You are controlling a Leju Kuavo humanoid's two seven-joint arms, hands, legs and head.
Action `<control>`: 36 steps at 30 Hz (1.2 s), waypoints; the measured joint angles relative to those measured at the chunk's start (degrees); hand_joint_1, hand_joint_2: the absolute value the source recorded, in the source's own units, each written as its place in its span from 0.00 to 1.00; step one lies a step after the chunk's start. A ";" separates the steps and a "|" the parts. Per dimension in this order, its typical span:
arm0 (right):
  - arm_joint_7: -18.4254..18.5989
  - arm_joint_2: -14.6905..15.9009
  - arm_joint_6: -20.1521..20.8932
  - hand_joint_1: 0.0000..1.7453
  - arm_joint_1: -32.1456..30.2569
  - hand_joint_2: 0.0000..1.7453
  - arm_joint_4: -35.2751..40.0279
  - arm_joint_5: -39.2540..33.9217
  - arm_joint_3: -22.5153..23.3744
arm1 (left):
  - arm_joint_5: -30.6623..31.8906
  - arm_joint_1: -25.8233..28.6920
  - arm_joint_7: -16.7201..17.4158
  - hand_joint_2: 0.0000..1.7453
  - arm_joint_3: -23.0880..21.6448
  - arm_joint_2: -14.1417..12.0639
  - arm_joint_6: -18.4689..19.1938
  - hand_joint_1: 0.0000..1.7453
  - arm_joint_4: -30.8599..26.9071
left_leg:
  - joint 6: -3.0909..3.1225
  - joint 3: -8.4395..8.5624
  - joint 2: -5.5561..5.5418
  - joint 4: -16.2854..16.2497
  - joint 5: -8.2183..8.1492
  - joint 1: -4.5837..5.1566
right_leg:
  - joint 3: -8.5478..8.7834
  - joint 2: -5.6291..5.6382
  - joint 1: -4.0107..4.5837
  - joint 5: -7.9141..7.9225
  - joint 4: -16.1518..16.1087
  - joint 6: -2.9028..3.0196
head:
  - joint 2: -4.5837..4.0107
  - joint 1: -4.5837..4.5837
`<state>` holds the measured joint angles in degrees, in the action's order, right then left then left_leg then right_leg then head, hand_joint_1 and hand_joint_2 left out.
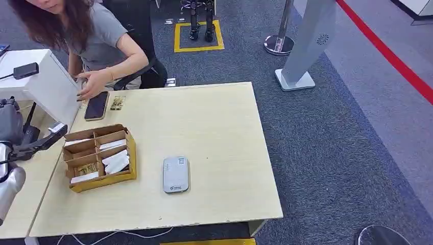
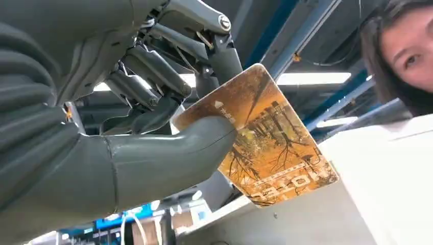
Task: Pass the card to the sensor for recognition and then transmit it.
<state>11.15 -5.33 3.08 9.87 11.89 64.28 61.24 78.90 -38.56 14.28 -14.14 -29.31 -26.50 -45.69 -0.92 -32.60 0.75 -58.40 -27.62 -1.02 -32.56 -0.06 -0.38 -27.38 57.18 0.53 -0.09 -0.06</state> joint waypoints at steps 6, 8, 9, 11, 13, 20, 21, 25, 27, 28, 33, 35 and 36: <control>-0.18 0.00 0.44 0.00 -0.42 0.00 -0.02 0.00 0.00 | 1.20 0.05 -2.67 1.00 0.13 0.90 -3.04 1.00 1.25 | 0.00 0.00 0.02 0.00 0.00 -0.01 | 0.00 0.01 0.00 0.01 0.00 0.00 | 0.00 -0.02; -0.26 0.00 0.44 0.00 -0.52 0.00 -0.02 0.00 0.00 | 1.36 0.13 -3.17 1.00 0.24 1.21 -3.29 1.00 1.25 | 0.00 0.00 0.02 0.00 0.00 -0.01 | 0.00 0.01 0.00 0.01 0.00 0.00 | 0.00 0.00; -0.28 0.00 0.44 0.00 -0.57 0.00 -0.02 0.00 0.00 | 1.36 0.17 -3.32 1.00 0.33 1.40 -3.37 1.00 1.25 | 0.00 0.00 0.02 0.00 0.00 -0.01 | 0.00 0.01 0.00 0.01 0.01 0.00 | 0.00 0.00; -0.28 0.00 0.44 0.00 -0.63 0.00 -0.02 0.00 0.00 | 1.36 0.18 -3.54 1.00 0.46 1.62 -3.48 1.00 1.25 | 0.00 0.00 0.02 0.00 0.00 -0.01 | 0.00 0.01 0.00 0.01 0.01 0.00 | 0.00 0.00; -0.31 0.00 0.44 0.00 -0.64 0.00 -0.02 0.00 0.00 | 1.36 0.19 -3.59 1.00 0.48 1.75 -3.50 1.00 1.25 | 0.00 0.00 0.03 0.00 0.00 -0.01 | 0.00 0.02 0.00 0.01 0.01 0.00 | 0.00 0.00; -0.22 0.02 0.55 0.00 -0.84 0.00 -0.02 0.15 0.00 | 0.57 0.30 -5.23 1.00 1.03 2.47 -4.75 1.00 1.23 | 0.00 0.00 0.01 0.00 0.00 -0.01 | 0.00 0.01 0.00 0.01 0.01 0.00 | 0.00 0.00; -0.22 0.02 0.61 0.00 -0.90 0.00 -0.02 0.18 0.00 | 0.24 0.47 -5.91 1.00 1.12 2.63 -5.37 1.00 1.16 | 0.00 0.00 0.01 0.00 0.00 -0.01 | 0.00 0.01 0.00 0.01 0.01 0.00 | 0.00 0.00; -0.15 0.04 0.70 0.00 -1.22 0.00 -0.02 0.61 0.00 | -0.17 2.06 -7.94 1.00 1.53 3.54 -7.20 1.00 -0.50 | 0.00 0.00 0.02 0.00 0.00 0.00 | 0.00 0.01 0.00 0.00 0.00 0.00 | 0.00 0.02; -0.17 0.13 0.70 0.00 -1.36 0.00 -0.02 1.05 0.00 | 0.09 3.20 -8.33 1.00 1.53 4.28 -7.88 1.00 -2.12 | 0.00 0.00 0.02 0.00 0.00 0.00 | 0.00 0.01 0.00 0.00 0.00 0.00 | 0.00 0.02; -0.28 0.20 0.68 0.00 -1.44 0.00 -0.02 1.05 0.00 | 0.33 3.73 -8.35 1.00 1.55 4.55 -7.88 1.00 -2.99 | 0.00 0.00 0.03 0.00 0.00 0.00 | 0.00 0.02 0.00 0.01 0.00 0.00 | 0.00 0.00; -0.63 0.55 0.52 0.00 -1.72 0.00 0.00 1.05 0.00 | 0.57 5.57 -8.40 1.00 1.55 5.84 -7.70 0.00 -7.09 | 0.01 0.00 0.03 0.00 -0.01 0.00 | 0.00 0.02 0.00 0.00 0.00 0.00 | 0.00 0.00; -0.92 0.66 0.48 0.00 -1.77 0.00 0.00 1.12 0.00 | 0.61 6.49 -8.37 1.00 1.57 6.28 -7.79 0.00 -8.83 | 0.01 0.00 0.02 0.00 -0.01 0.00 | 0.00 0.01 0.00 0.00 0.00 0.00 | 0.00 -0.02; -1.03 0.70 0.46 0.00 -1.79 0.00 0.00 1.12 0.00 | 0.61 7.07 -8.37 1.00 1.62 6.47 -7.85 0.00 -9.75 | 0.01 0.00 0.03 0.00 -0.01 0.00 | 0.00 0.01 0.00 0.00 0.00 0.00 | 0.00 0.02</control>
<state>10.12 -4.63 3.54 8.09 11.89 65.40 61.24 79.52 -31.49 5.90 -12.52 -22.84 -34.36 -55.43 -0.91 -32.60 0.78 -58.40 -27.63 -1.02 -32.56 -0.05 -0.38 -27.37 57.17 0.53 -0.09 -0.04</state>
